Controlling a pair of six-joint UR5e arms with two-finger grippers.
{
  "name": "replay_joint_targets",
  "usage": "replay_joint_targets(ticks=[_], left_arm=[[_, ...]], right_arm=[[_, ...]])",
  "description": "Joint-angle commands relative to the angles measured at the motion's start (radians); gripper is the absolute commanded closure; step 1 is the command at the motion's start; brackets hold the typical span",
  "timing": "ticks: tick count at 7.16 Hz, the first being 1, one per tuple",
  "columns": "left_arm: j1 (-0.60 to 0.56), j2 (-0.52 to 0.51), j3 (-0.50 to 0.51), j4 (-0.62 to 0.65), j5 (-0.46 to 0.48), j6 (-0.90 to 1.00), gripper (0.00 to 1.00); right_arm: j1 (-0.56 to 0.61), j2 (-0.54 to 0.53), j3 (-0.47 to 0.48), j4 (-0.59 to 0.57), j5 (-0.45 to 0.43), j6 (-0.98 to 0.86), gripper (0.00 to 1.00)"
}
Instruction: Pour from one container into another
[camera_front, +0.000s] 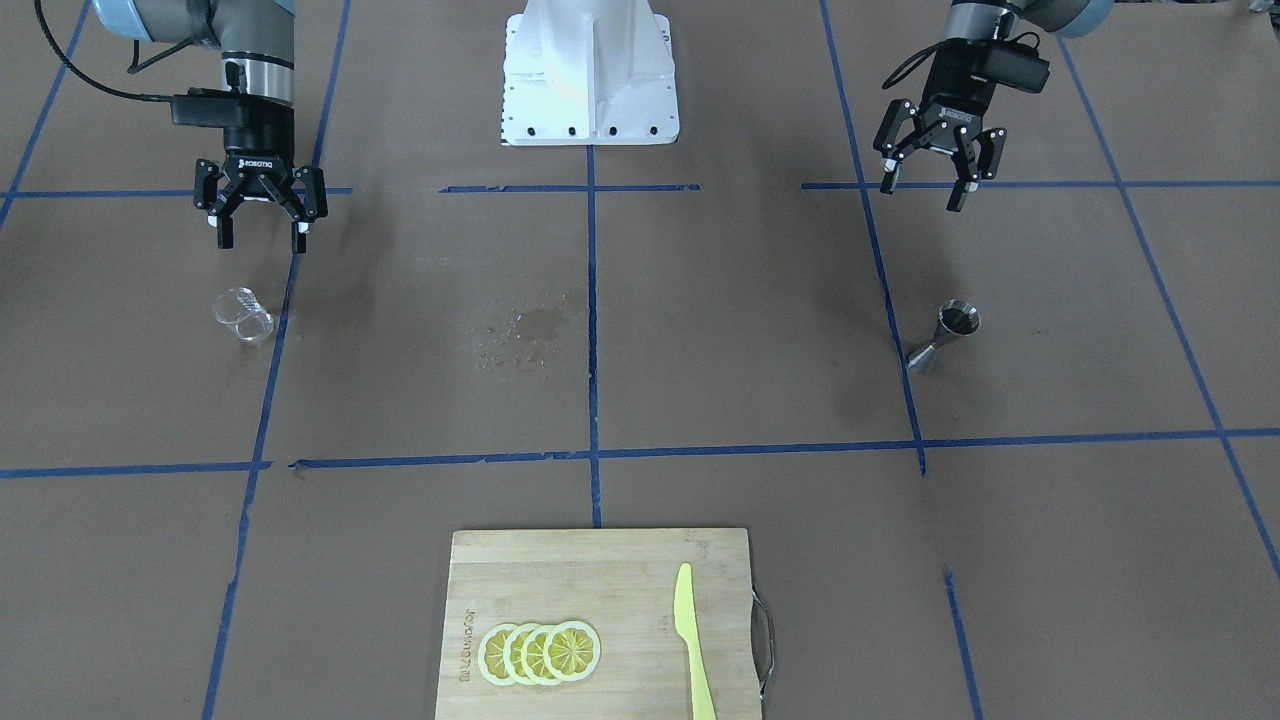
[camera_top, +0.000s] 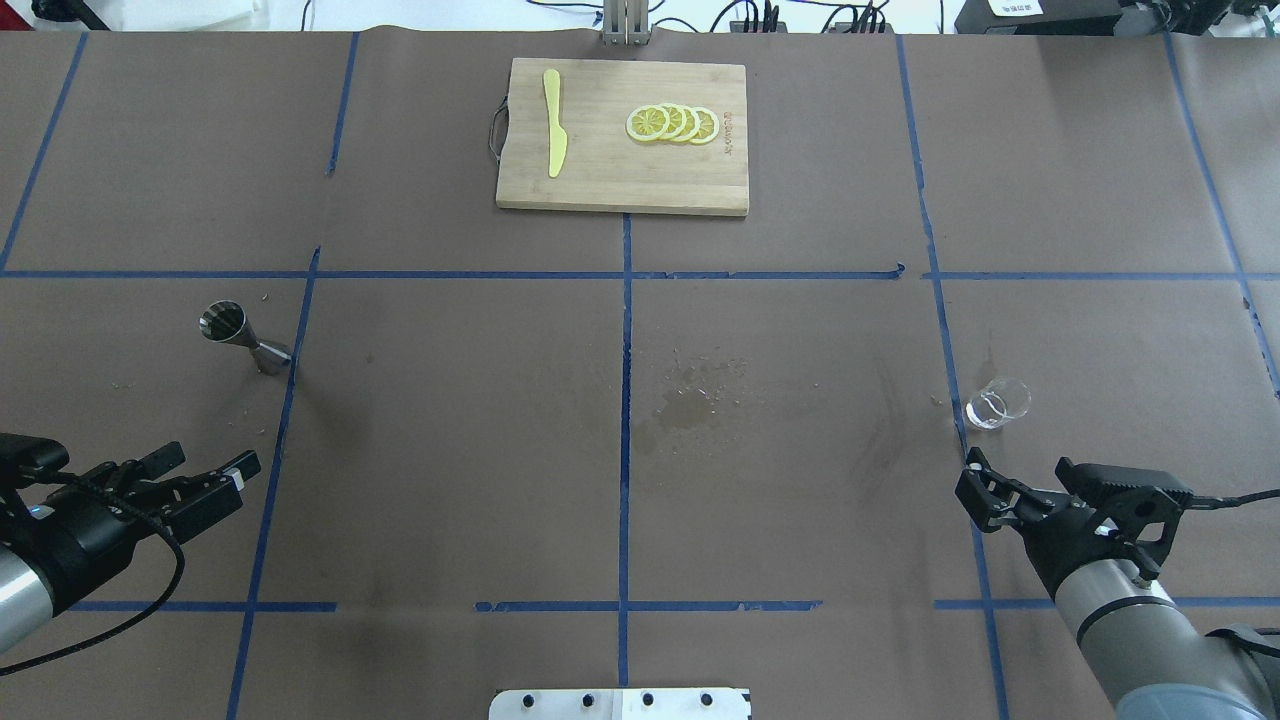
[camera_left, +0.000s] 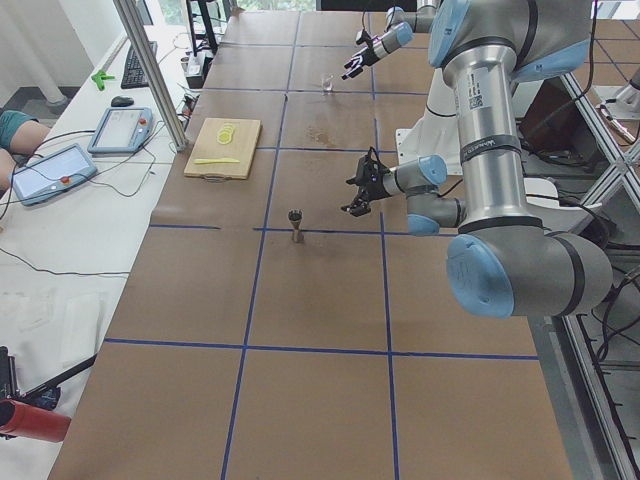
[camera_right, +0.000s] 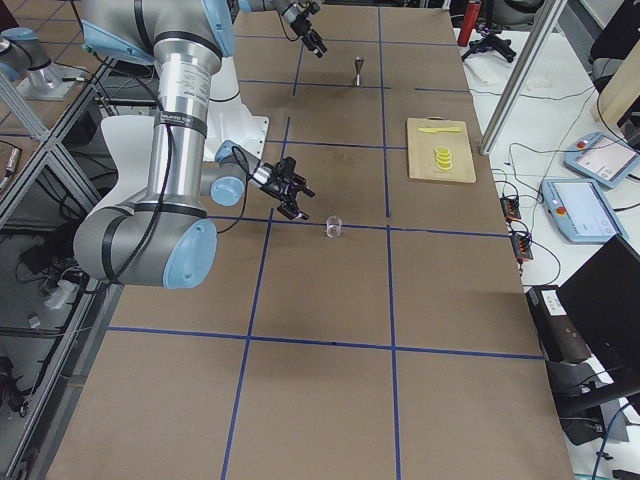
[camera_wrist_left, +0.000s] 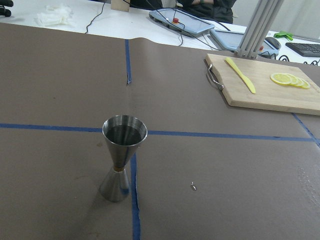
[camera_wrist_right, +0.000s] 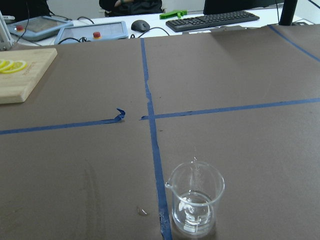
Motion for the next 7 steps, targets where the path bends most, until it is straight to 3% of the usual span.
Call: replay_joint_targets(ticks=[1, 2, 3, 5, 7], left_arm=[[-0.006, 0.008, -0.11, 0.036, -0.054, 0.0, 0.0], [-0.024, -0.009, -0.179, 0.119, -0.112, 0.002, 0.0], [-0.119, -0.1, -0.195, 0.205, -0.211, 0.012, 0.0], [-0.335, -0.38, -0.191, 0.494, -0.426, 0.115, 0.0], [-0.472, -0.535, -0.18, 0.677, -0.57, 0.227, 0.0]], right_arm=[[0.038, -0.052, 0.097, -0.002, 0.108, -0.107, 0.0], [0.13, -0.051, 0.141, -0.002, 0.238, -0.2, 0.0], [0.222, -0.037, 0.155, -0.032, 0.336, -0.262, 0.0], [0.446, 0.006, 0.186, -0.071, 0.629, -0.47, 0.0], [0.712, 0.04, 0.18, -0.107, 0.946, -0.697, 0.0]])
